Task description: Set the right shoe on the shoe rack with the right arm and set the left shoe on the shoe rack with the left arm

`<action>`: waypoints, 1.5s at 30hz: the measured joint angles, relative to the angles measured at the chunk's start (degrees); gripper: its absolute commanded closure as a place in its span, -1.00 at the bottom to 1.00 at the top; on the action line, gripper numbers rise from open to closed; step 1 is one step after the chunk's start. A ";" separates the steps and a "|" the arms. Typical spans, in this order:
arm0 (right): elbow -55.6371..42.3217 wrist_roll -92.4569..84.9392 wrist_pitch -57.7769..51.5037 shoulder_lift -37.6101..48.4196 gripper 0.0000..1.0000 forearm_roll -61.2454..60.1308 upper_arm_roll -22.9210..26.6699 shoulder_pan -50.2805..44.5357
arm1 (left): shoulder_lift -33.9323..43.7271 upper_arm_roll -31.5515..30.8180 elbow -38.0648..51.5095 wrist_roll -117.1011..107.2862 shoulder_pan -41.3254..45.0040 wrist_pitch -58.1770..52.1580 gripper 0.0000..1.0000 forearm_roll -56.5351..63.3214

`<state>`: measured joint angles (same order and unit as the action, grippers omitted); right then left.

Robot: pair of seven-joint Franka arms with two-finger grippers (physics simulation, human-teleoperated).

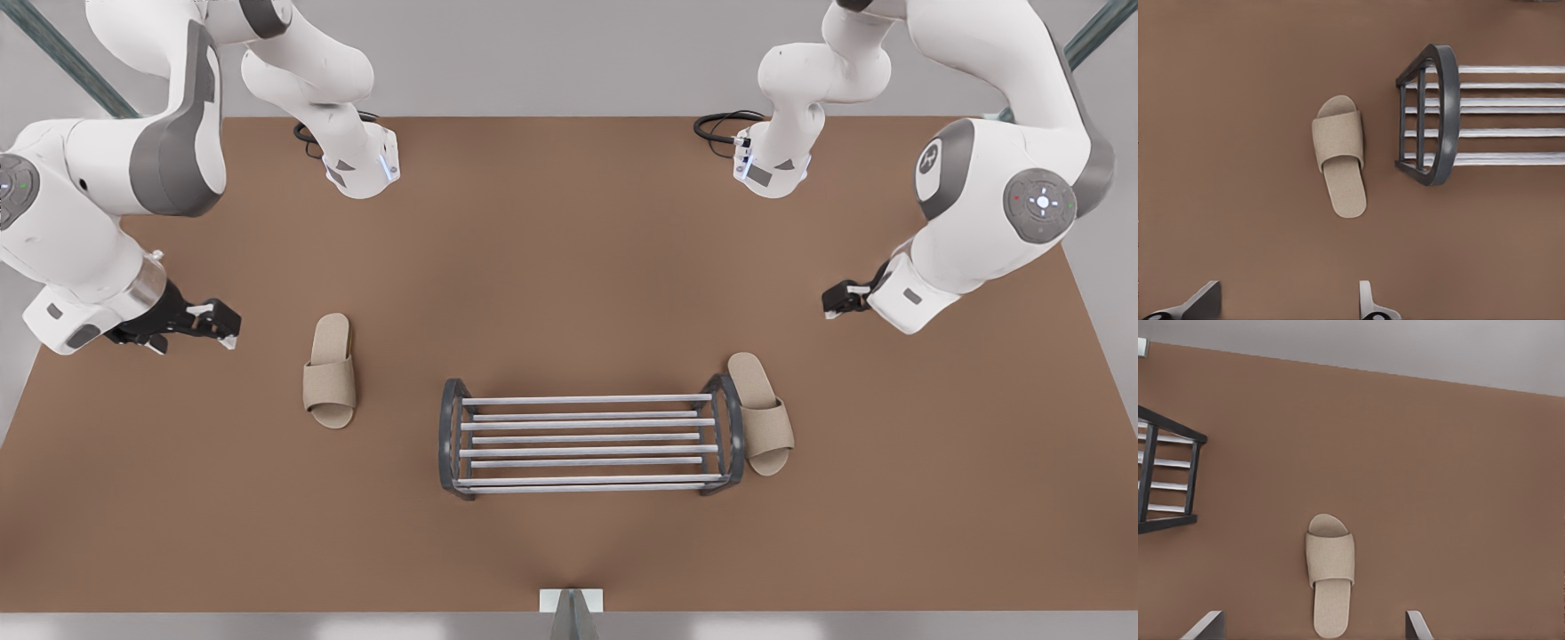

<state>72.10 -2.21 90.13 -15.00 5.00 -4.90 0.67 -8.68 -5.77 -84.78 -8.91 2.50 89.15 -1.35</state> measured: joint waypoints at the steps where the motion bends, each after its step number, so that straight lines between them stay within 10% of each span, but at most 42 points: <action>1: 0.04 -0.09 0.10 -0.45 -1.00 -0.34 0.05 0.58 | -0.15 -0.04 0.17 0.04 -0.17 0.71 -1.00 0.01; 4: 0.47 -0.36 0.53 -1.98 -1.00 -1.10 0.15 2.44 | -0.37 -1.14 1.21 -0.63 -0.85 1.52 -1.00 0.49; 9: 3.59 -0.22 6.35 -4.65 -1.00 -1.39 0.14 2.00 | 11.69 -7.06 -33.89 -1.94 2.15 25.86 -1.00 9.22; 15: 52.92 0.64 49.34 10.25 -1.00 -1.25 0.02 4.92 | 6.14 -7.28 -53.27 -4.20 5.43 70.13 -1.00 13.03; 25: 68.24 -1.06 99.16 5.81 -1.00 -1.06 -0.01 13.48 | 4.00 -7.40 -60.14 -6.98 -36.23 88.26 -0.99 19.48; 31: 76.26 -3.09 106.58 8.73 -1.00 -0.98 -4.77 13.85 | -7.69 -6.52 -54.26 -8.17 -14.98 95.35 -0.99 17.55; 34: 80.54 -3.79 108.28 11.91 -1.00 -0.97 -5.63 14.06 | -9.42 7.50 -55.04 -8.61 0.73 99.94 -0.99 13.94; 45: 83.16 -3.21 110.49 10.56 -1.00 -0.97 -10.76 13.13 | -6.24 12.03 -61.32 -9.42 8.82 108.86 -0.99 5.15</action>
<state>155.26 -5.42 200.62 -4.45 4.04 -15.65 13.80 -14.93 6.26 -146.10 -18.33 11.32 198.01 3.80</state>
